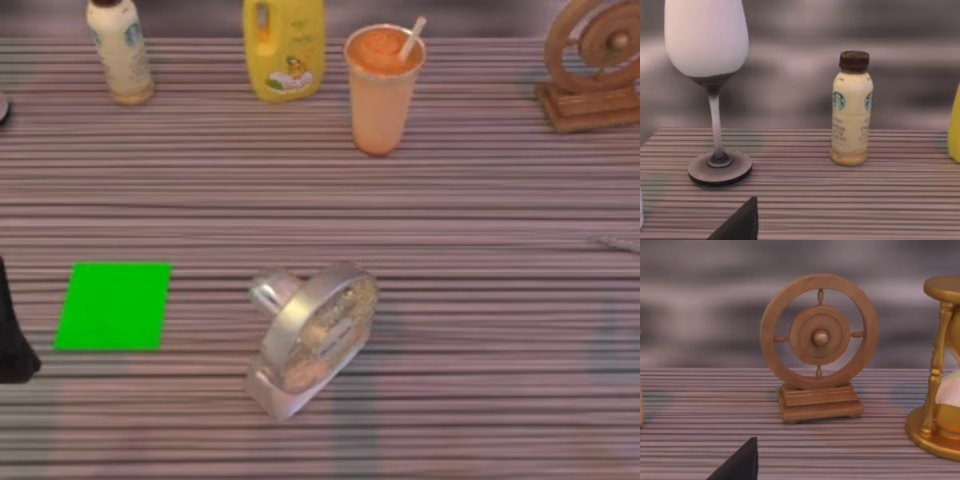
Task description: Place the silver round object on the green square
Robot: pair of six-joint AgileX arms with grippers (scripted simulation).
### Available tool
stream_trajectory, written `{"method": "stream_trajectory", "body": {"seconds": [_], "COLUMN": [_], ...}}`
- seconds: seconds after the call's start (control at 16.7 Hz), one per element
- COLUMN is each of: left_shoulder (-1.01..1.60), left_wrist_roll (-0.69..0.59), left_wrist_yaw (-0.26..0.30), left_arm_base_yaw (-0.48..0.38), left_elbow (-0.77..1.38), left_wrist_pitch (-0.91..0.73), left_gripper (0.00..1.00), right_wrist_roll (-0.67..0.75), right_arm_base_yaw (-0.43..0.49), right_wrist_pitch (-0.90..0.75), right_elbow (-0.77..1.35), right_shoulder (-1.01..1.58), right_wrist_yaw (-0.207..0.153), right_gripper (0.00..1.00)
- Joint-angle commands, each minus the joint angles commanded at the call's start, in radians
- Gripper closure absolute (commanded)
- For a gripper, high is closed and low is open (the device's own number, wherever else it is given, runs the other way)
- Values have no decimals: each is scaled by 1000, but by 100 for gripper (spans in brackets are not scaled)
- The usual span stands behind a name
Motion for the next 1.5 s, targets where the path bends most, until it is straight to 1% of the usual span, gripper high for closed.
{"method": "stream_trajectory", "body": {"seconds": [0.12, 0.24, 0.36, 0.48, 0.72, 1.2, 1.38, 1.5], "left_shoulder": [0, 31, 104, 220, 568, 1400, 1660, 1795], "left_wrist_roll": [0, 2, 5, 6, 1, -14, -16, -17], "left_wrist_yaw": [0, 0, 0, -1, -2, 2, 3, 2], "left_arm_base_yaw": [0, -17, -55, -110, -251, -567, -666, -719], "left_elbow": [0, 30, 102, 215, 544, 1361, 1604, 1725], "left_wrist_pitch": [0, -30, -102, -208, -477, -1041, -1224, -1327], "left_gripper": [0, 0, 0, 0, 0, 0, 0, 0], "right_wrist_roll": [0, 0, 0, 0, 0, 0, 0, 0], "right_arm_base_yaw": [0, 0, 0, 0, 0, 0, 0, 0], "right_wrist_pitch": [0, 0, 0, 0, 0, 0, 0, 0], "right_elbow": [0, 0, 0, 0, 0, 0, 0, 0], "right_shoulder": [0, 0, 0, 0, 0, 0, 0, 0], "right_wrist_yaw": [0, 0, 0, 0, 0, 0, 0, 0], "right_gripper": [0, 0, 0, 0, 0, 0, 0, 0]}}
